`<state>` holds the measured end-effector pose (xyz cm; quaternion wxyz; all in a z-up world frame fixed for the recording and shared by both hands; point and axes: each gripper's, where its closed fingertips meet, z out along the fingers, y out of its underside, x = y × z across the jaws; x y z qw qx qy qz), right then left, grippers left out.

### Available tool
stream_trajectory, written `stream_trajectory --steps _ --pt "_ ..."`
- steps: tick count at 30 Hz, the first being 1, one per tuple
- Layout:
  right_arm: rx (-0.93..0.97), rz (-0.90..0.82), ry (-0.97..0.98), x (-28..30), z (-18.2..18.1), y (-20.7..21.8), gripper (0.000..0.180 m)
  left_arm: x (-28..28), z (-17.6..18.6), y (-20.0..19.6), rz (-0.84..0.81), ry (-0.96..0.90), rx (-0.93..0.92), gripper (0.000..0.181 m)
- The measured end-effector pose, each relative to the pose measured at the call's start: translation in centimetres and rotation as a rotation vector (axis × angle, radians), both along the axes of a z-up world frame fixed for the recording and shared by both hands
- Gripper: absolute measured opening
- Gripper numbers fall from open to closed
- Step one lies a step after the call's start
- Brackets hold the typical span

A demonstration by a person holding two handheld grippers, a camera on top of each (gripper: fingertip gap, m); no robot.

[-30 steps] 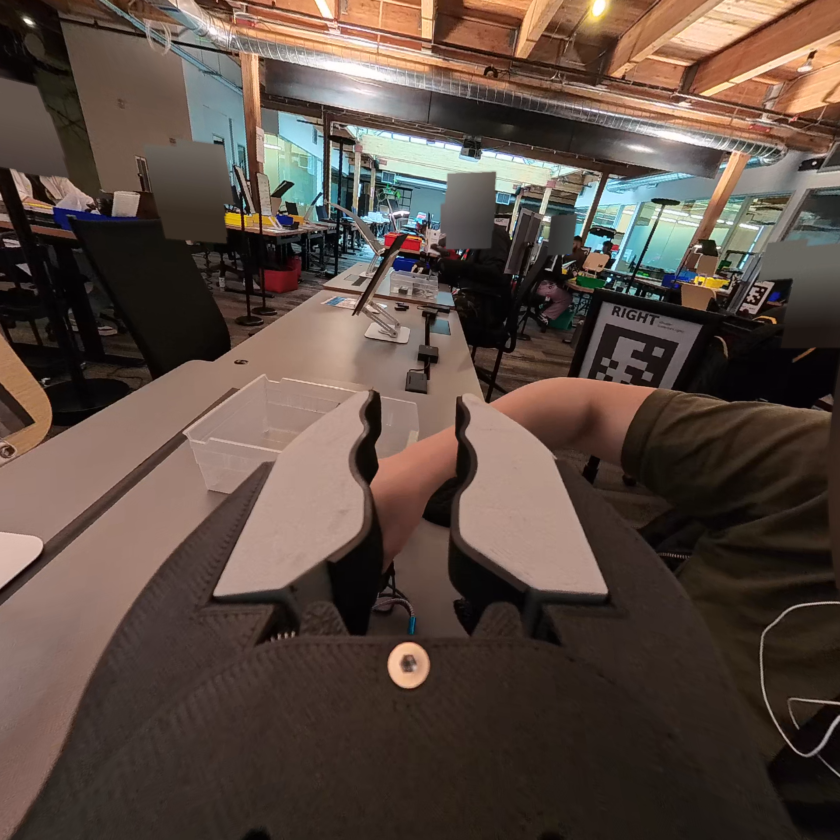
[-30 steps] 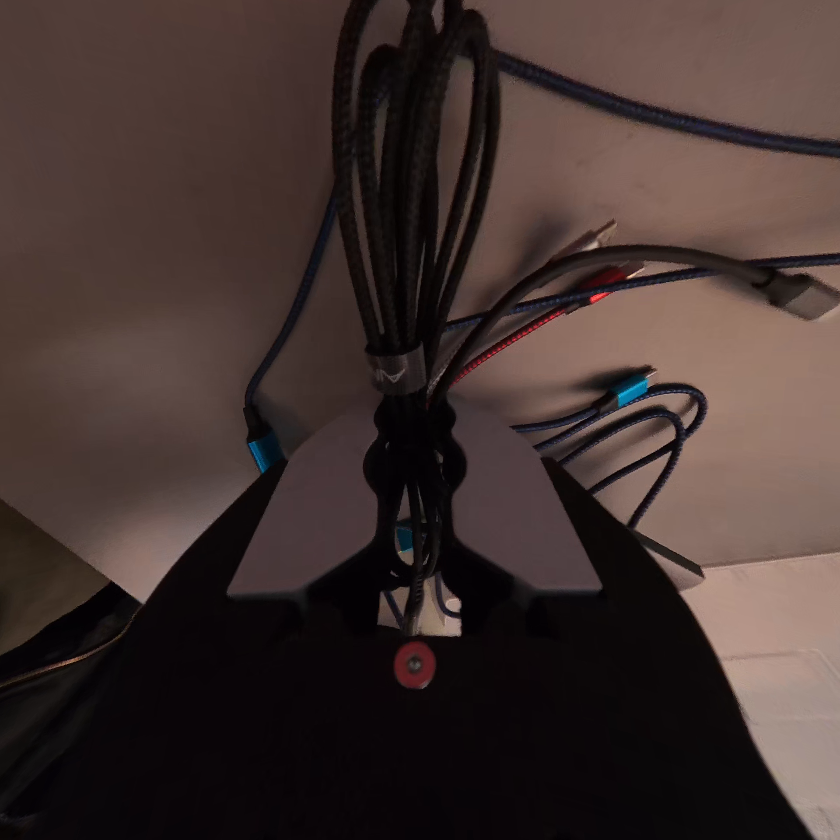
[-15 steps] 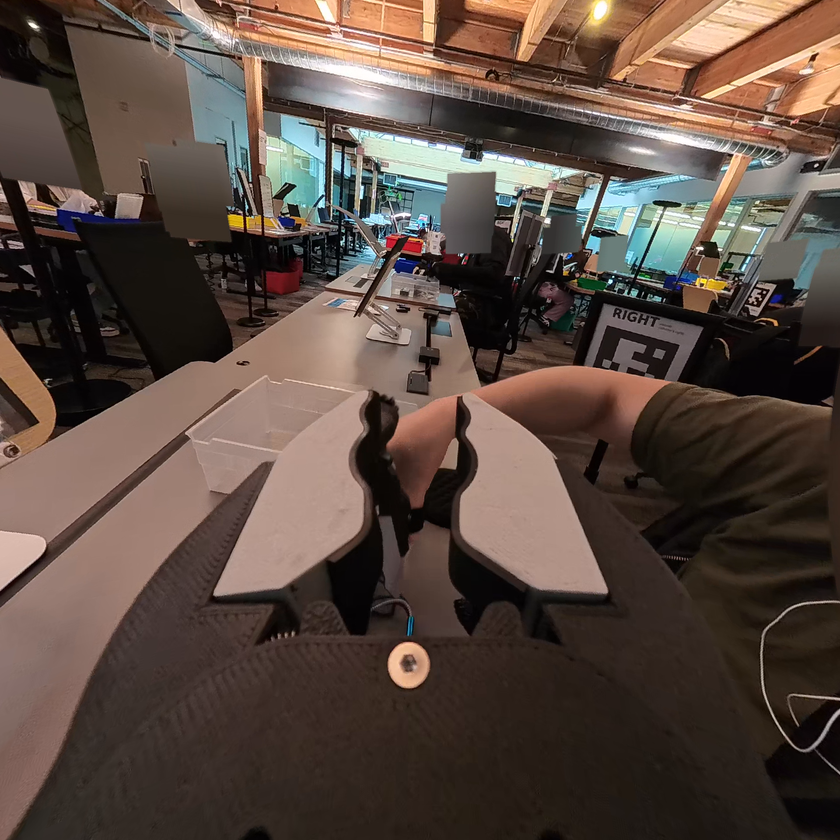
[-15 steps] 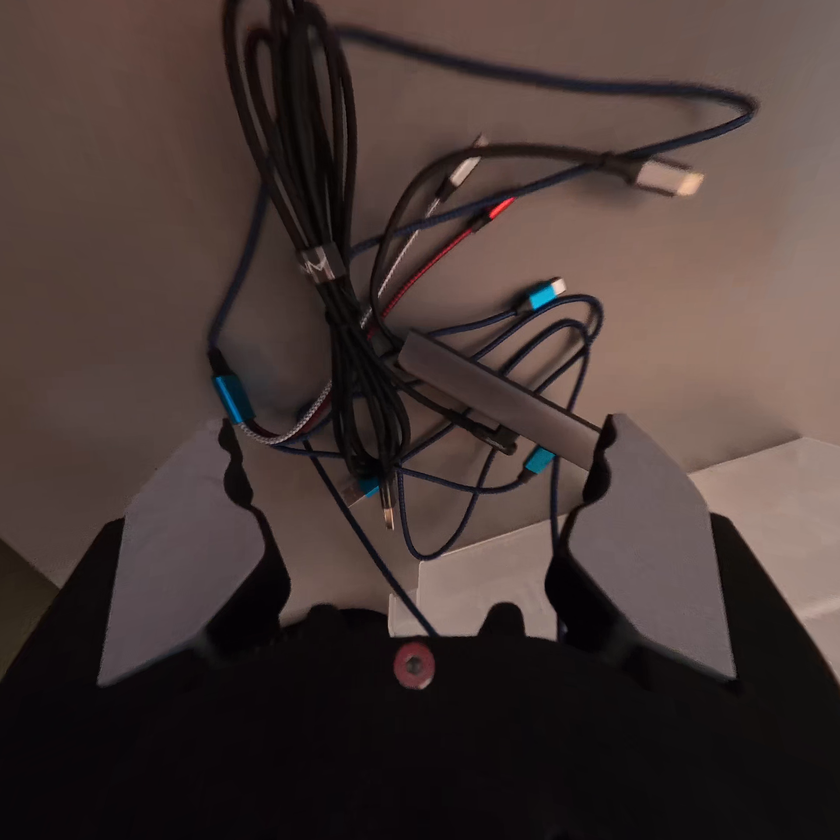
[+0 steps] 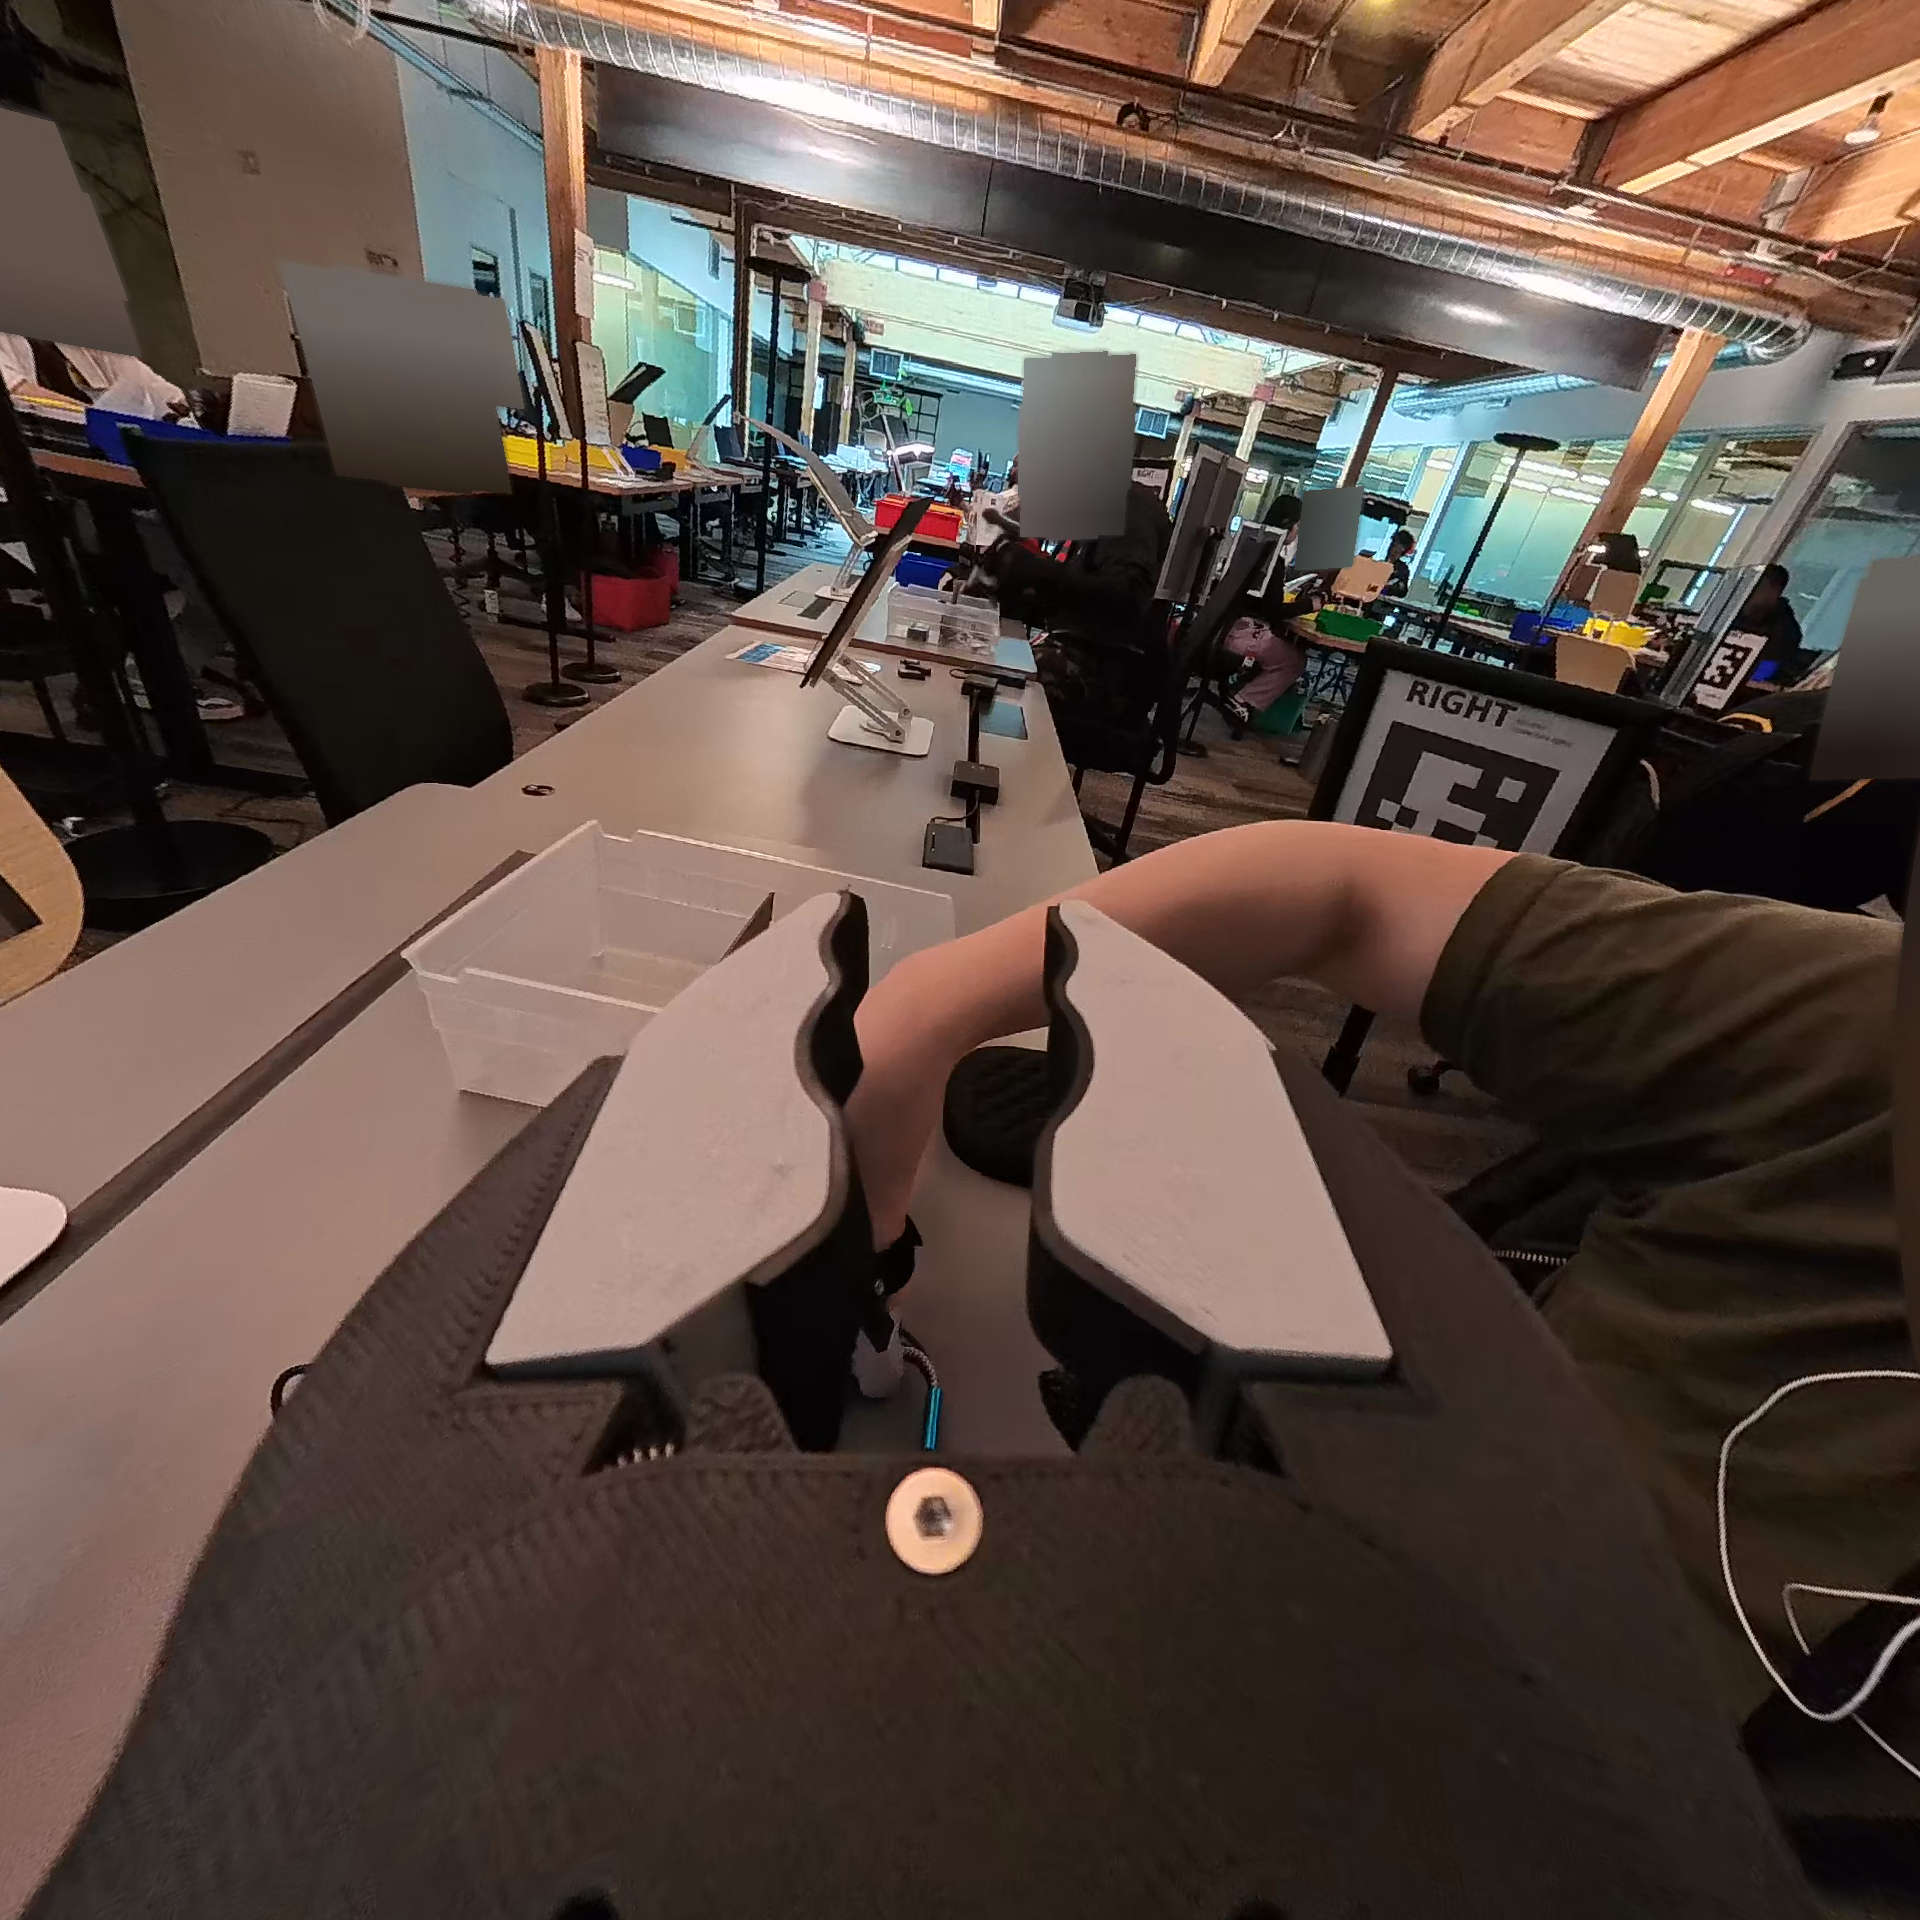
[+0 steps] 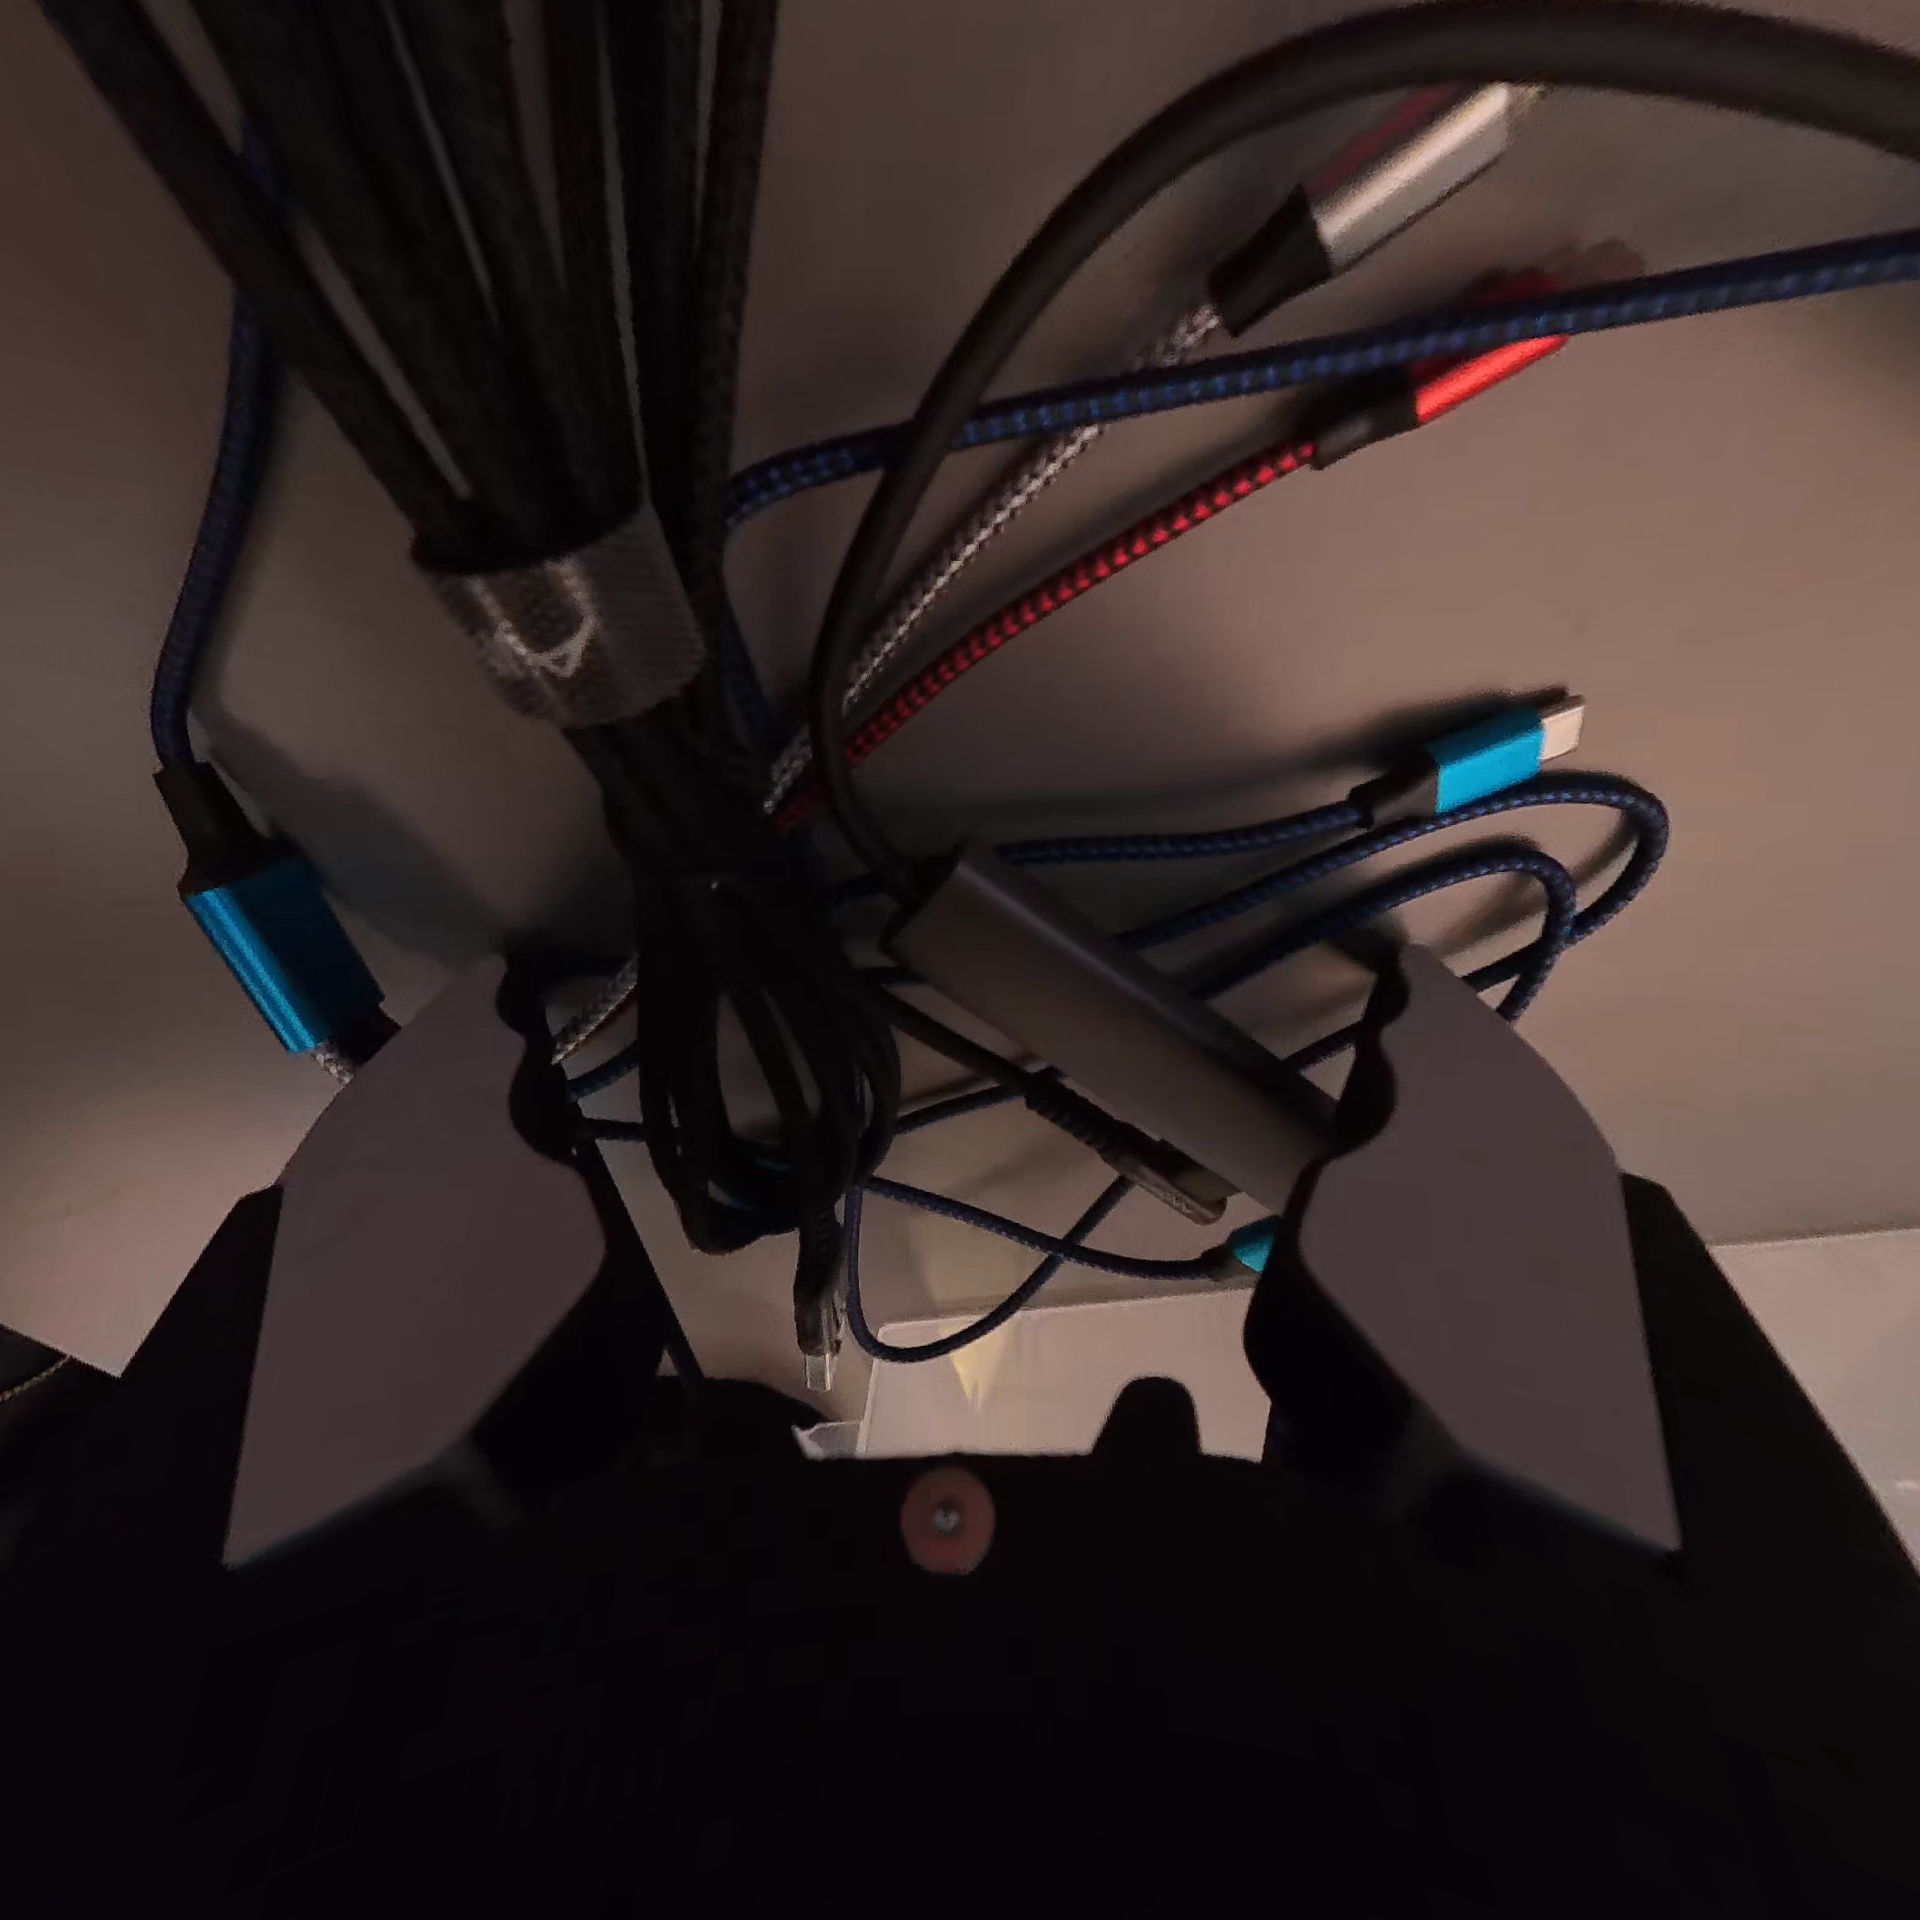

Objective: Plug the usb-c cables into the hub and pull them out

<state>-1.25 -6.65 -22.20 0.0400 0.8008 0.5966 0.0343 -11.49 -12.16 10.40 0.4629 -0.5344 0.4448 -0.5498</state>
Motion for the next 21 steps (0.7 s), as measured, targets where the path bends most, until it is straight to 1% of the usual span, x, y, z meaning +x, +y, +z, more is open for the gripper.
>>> stream_trajectory --steps 3,4,5,6,7,8,10,13,17,21 --pt "-0.004 0.011 -0.019 0.1 0.1 -0.1 0.138 0.0 0.1 -0.1 -0.001 -0.001 0.005 0.032" --pt "-0.006 0.015 -0.027 0.1 0.3 -0.2 0.129 0.0 0.1 -0.2 -0.002 0.0 0.006 0.032" --pt "-0.006 0.021 -0.035 0.1 0.6 -0.3 0.114 0.0 0.1 -0.2 -0.002 -0.001 0.008 0.032" --pt "-0.006 0.026 -0.035 0.0 0.9 -0.5 0.094 -0.1 0.2 -0.3 -0.002 -0.002 0.011 0.032" --pt "-0.002 0.04 -0.031 -0.1 1.2 -0.7 0.069 -0.1 0.3 -0.3 -0.002 -0.004 0.012 0.032" --pt "0.002 0.064 -0.024 -0.2 1.3 -1.0 0.055 -0.1 0.3 -0.4 -0.003 -0.006 0.014 0.032" --pt "0.015 0.068 -0.017 -0.4 1.4 -1.4 0.039 -0.2 0.5 -0.5 -0.003 -0.01 0.016 0.032" --pt "0.069 0.078 -0.024 -0.5 1.5 -1.6 0.026 -0.4 0.7 -0.6 -0.002 -0.017 0.019 0.032" --pt "0.151 0.087 -0.024 -0.8 1.7 -1.4 0.021 -0.6 1.0 -0.8 -0.001 -0.024 0.03 0.032" --pt "0.254 0.095 0.008 -1.4 3.1 -0.7 0.018 -0.9 1.2 -1.0 0.001 -0.033 0.036 0.031"
